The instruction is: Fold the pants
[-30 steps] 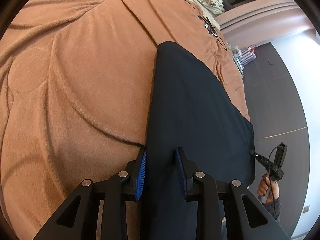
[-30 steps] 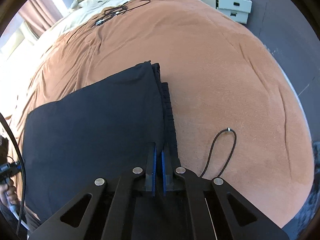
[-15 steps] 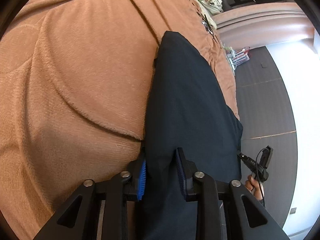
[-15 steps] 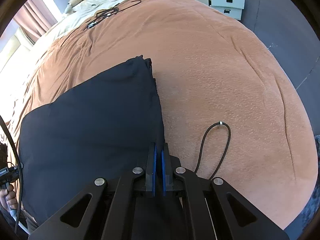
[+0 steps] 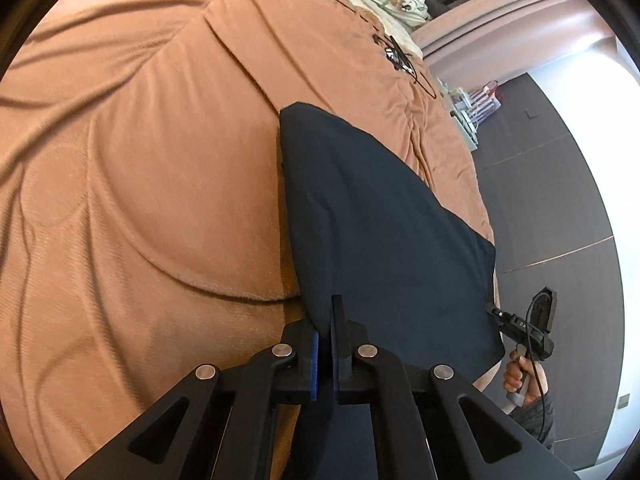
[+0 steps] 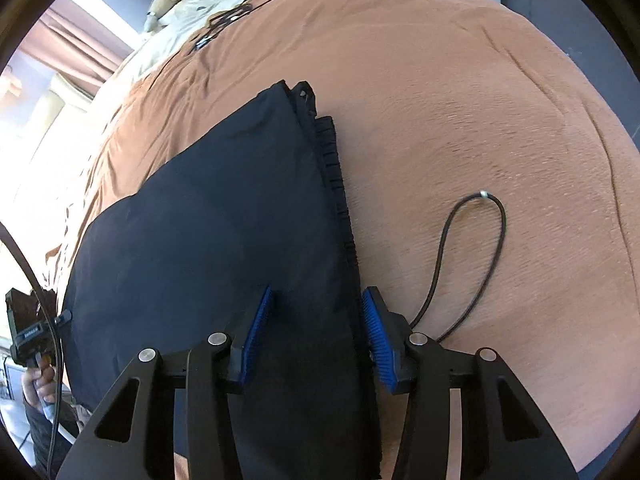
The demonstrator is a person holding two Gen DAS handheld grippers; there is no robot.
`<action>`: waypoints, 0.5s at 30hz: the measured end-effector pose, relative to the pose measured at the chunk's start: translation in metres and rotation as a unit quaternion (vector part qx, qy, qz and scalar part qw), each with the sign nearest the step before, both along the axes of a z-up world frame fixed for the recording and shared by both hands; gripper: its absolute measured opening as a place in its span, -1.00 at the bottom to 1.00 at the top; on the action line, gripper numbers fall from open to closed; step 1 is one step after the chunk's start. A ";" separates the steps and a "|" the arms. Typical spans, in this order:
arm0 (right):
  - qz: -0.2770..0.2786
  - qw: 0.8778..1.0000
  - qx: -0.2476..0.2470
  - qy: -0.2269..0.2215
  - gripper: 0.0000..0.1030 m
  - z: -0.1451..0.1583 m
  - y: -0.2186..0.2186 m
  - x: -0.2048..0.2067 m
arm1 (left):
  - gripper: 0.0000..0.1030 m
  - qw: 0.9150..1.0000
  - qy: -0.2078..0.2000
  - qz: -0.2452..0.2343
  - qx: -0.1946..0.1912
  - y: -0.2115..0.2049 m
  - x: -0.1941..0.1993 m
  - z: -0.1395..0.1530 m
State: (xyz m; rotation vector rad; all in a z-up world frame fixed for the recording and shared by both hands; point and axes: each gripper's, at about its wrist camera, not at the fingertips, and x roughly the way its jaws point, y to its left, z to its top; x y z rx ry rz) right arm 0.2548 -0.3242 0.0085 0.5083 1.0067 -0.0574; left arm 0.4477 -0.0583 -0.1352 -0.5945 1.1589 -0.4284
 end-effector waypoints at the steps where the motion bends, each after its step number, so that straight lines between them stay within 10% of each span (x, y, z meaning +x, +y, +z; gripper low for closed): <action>1: 0.005 1.000 0.004 -0.001 -0.19 0.000 0.002 0.000 | -0.94 1.000 0.001 0.001 0.000 0.003 0.000 0.001; 15: 0.071 0.997 0.023 -0.006 -0.46 -0.009 0.055 0.023 | -0.94 0.999 -0.001 0.033 0.015 0.066 0.009 0.017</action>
